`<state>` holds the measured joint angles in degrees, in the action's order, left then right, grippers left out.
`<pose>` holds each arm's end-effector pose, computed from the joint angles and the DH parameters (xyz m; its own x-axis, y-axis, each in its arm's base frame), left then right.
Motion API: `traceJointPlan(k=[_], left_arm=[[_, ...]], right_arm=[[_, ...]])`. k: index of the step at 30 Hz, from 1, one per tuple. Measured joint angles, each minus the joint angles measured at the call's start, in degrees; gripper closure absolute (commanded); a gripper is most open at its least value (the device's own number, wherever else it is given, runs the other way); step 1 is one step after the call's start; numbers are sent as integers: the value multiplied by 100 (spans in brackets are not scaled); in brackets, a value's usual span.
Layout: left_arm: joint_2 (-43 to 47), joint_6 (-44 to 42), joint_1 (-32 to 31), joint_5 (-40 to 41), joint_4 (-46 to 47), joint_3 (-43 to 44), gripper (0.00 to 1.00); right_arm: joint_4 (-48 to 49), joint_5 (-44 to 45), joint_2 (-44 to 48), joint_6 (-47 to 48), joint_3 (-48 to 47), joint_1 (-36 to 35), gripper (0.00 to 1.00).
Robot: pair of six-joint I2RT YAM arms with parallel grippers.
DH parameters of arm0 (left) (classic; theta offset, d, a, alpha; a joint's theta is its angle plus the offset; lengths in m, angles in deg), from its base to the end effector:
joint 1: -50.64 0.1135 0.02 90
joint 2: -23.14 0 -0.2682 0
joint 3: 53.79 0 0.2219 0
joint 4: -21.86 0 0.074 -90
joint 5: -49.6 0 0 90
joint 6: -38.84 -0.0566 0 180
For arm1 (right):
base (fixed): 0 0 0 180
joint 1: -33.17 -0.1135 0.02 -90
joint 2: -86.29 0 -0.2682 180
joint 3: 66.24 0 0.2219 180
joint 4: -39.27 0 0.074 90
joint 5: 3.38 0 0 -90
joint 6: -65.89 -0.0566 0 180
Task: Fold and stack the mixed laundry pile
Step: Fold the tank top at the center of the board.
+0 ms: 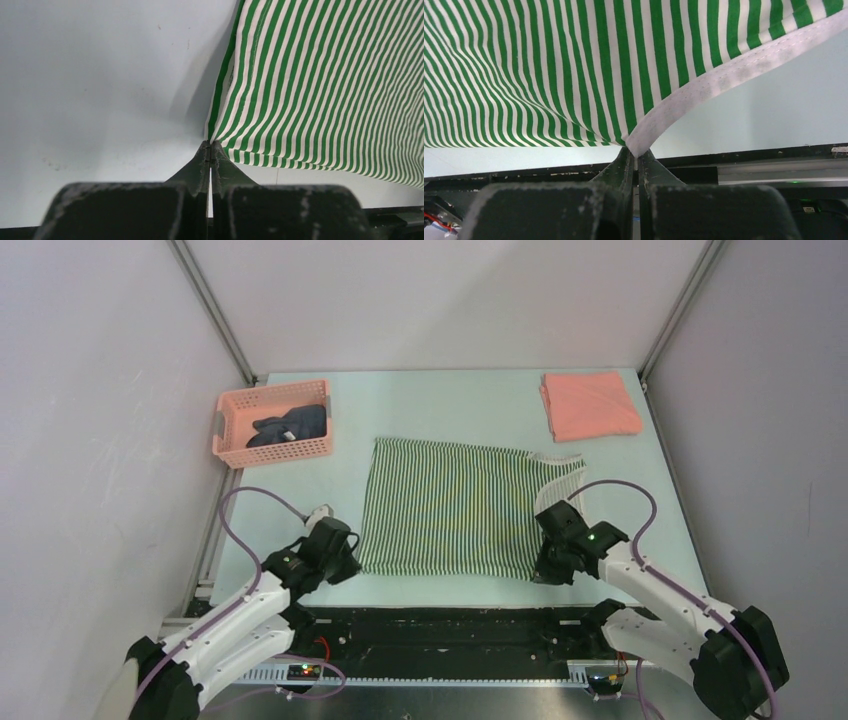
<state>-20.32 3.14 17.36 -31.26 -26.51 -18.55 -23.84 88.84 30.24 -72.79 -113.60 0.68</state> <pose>0.1023 -0.0564 0.1578 -0.7878 -0.4420 -0.4290 -0.2932 0.8816 -0.3698 0.1111 0.0682 0.1784 -0.9245 0.3010 -0.2339 0.2541 0.9440 0.2103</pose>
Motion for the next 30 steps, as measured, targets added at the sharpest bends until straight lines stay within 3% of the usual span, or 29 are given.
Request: traceJointPlan(k=[11,21,30], left_arm=[[229,-234,-111,262,-179,492,100],[-1432,-640,-33,267,61,1386,100],[-2723,-1152,551,68,216,2345,100]], right_arm=[[-17,-35,210,87,-7,81,99],[151,-109,-627,767,-564,734,99],[380,-372,-1515,1768,-1392,1360,98]])
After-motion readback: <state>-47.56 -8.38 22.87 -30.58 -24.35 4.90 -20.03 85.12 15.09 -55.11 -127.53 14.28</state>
